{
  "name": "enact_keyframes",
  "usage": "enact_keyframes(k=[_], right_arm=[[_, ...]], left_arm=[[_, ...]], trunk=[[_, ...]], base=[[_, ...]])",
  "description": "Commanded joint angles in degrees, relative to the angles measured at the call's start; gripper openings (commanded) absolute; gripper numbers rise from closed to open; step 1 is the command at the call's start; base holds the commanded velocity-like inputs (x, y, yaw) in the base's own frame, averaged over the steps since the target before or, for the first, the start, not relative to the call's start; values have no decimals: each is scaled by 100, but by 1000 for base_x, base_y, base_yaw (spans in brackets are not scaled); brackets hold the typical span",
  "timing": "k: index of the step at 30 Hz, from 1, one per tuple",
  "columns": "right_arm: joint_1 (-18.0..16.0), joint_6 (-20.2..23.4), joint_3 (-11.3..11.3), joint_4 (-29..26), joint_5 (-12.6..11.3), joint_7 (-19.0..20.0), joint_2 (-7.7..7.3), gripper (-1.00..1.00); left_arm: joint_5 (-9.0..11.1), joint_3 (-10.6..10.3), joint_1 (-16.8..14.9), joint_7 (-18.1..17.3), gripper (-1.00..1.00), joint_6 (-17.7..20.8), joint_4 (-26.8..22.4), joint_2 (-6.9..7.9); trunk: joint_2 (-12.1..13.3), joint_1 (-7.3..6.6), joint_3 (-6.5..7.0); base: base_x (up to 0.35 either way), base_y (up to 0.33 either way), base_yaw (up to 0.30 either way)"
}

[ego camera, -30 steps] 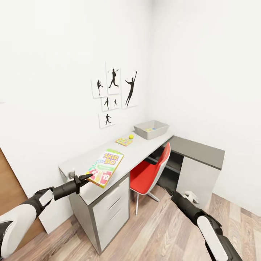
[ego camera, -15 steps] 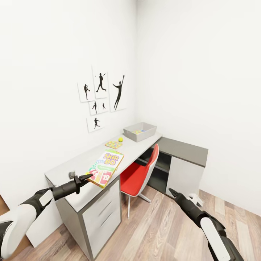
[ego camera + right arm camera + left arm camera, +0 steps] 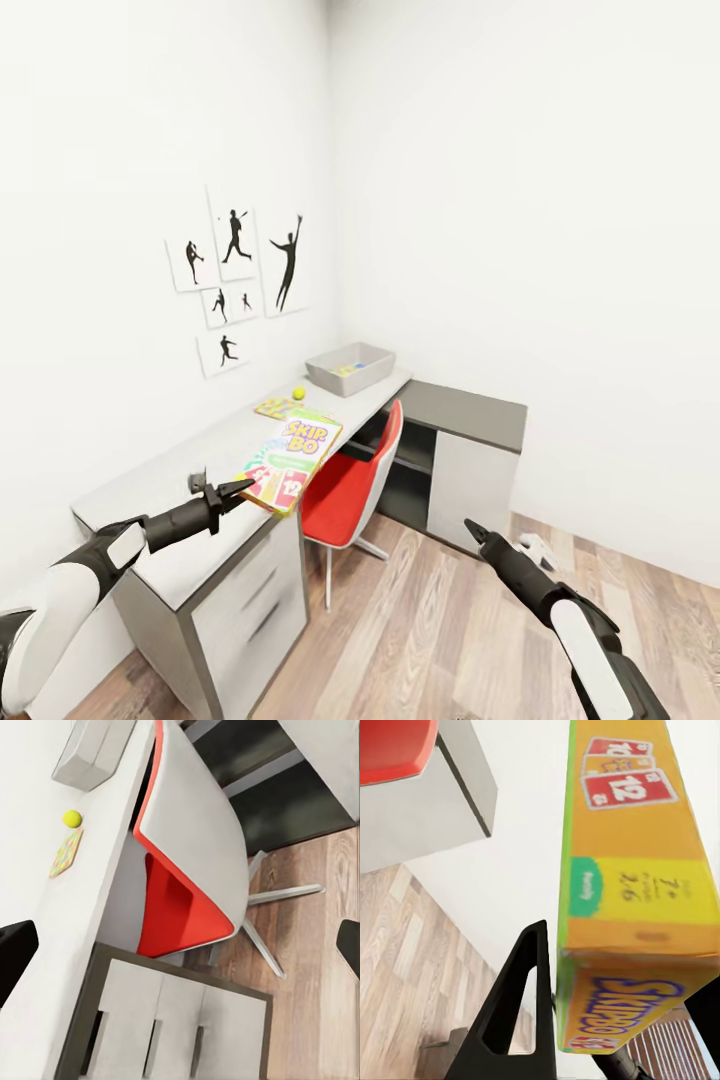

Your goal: Put all the toys in the child's room - the three board games (two on the bed and one on the table), the two jigsaw puzzles on the table, and the tennis ball on the table - inside the toy box on the table in the child's room.

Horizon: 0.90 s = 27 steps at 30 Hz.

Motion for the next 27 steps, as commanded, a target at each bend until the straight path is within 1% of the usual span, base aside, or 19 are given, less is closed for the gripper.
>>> enact_keyframes(k=[1, 16, 19, 22, 23, 24, 26, 27], right_arm=[[-5, 28, -4, -4, -25, 2, 2, 100], [-5, 13, 26, 3, -4, 1, 13, 100], [-7, 10, 34, 3, 2, 1, 13, 100], [-5, 7, 42, 3, 9, 1, 13, 100], [-7, 8, 44, 3, 10, 1, 13, 100], [-9, 8, 50, 3, 11, -13, 16, 100], [-7, -5, 54, 3, 11, -17, 19, 100], [-6, -7, 55, 3, 11, -17, 20, 100]], left_arm=[[-25, 85, -5, -28, -100, 56, -2, 1], [-25, 83, -5, -43, -100, 56, -2, 3], [-29, 84, -5, -43, -100, 56, -2, 10], [-32, 85, -5, -43, -100, 56, -2, 119], [-30, 85, -5, -43, -100, 56, -2, 178], [-11, 90, -5, -43, -100, 45, -2, 360], [0, 98, -5, -43, -100, 44, -2, 418], [0, 100, -5, -43, -100, 44, -2, 420]], trunk=[[32, -20, 13], [634, -350, 361], [634, -350, 377], [634, -350, 392], [634, -350, 396], [634, -350, 397], [634, -350, 398], [634, -350, 398]], base=[[0, 0, -247], [0, 0, -247], [0, 0, -247], [0, 0, -247], [0, 0, -246], [0, 0, -82], [31, 0, -25], [89, 0, -6]])
